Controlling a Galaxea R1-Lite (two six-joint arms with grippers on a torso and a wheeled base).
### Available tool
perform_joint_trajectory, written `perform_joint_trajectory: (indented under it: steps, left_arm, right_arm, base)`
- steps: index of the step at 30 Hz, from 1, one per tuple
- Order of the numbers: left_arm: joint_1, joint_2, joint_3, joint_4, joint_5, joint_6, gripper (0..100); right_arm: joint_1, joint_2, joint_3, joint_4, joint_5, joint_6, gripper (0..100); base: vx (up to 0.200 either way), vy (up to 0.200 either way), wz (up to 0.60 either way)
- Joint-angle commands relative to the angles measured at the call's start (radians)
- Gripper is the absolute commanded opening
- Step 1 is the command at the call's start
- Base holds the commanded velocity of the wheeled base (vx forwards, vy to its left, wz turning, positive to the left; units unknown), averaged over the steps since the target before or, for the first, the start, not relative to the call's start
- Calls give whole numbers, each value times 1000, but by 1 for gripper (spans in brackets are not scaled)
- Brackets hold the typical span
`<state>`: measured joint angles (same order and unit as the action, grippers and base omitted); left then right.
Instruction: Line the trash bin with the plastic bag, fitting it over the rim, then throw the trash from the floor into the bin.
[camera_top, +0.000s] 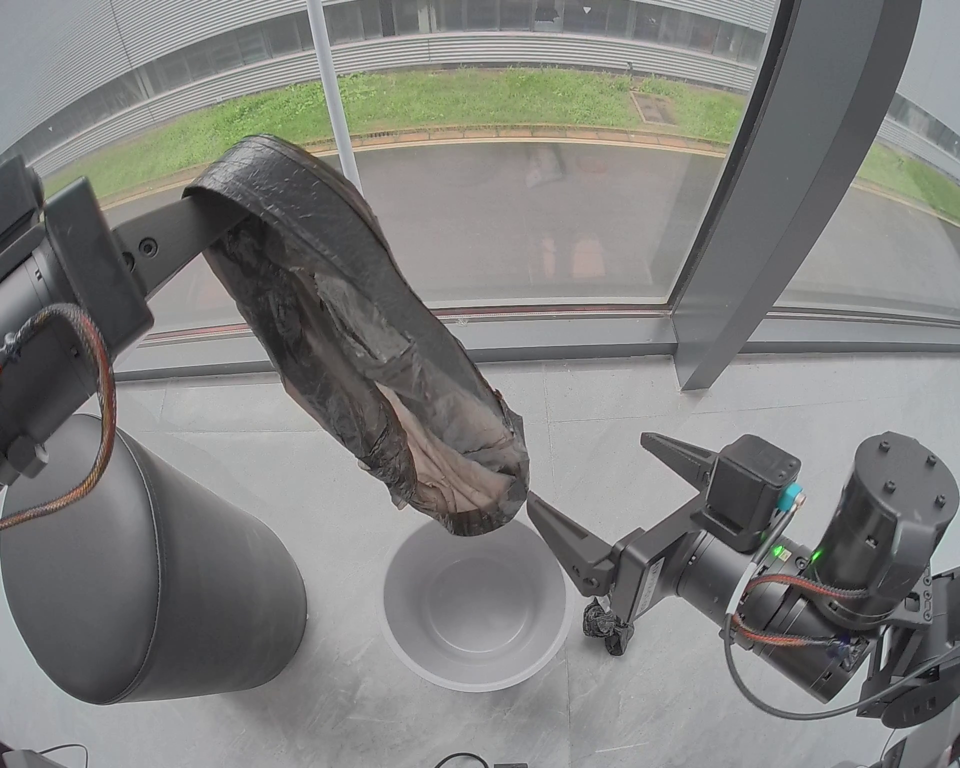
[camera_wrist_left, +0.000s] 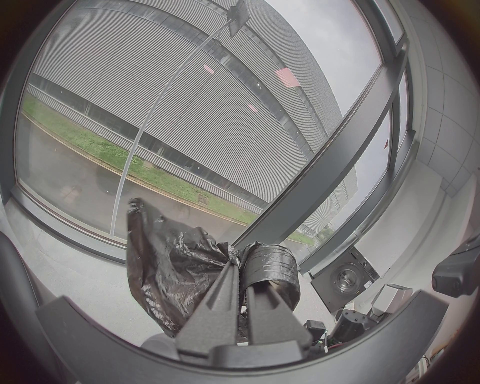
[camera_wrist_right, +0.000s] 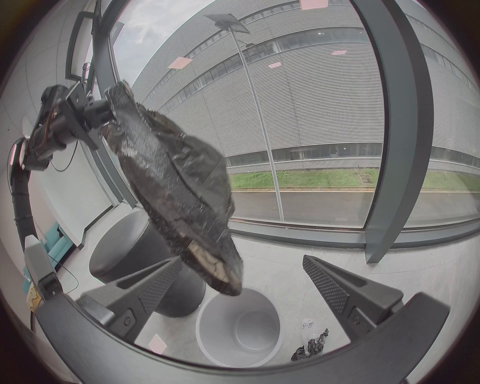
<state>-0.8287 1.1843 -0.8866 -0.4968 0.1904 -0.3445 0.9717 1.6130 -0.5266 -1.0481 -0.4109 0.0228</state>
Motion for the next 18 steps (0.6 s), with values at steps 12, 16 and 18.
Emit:
perform_joint_trajectory:
  steps: [12,16,18]
  left_arm:
    - [-33,-8,5,0,0,-67,0]
    - [-33,-11,12,0,0,-70,0]
    - [-33,-11,12,0,0,-71,0]
  right_arm:
    - [62,297,-214,-1,1,-53,100]
    - [91,374,-289,2,1,-53,100]
    - [108,387,-303,5,1,-53,100]
  base:
    - [0,0,0]
    - [0,0,0]
    - [0,0,0]
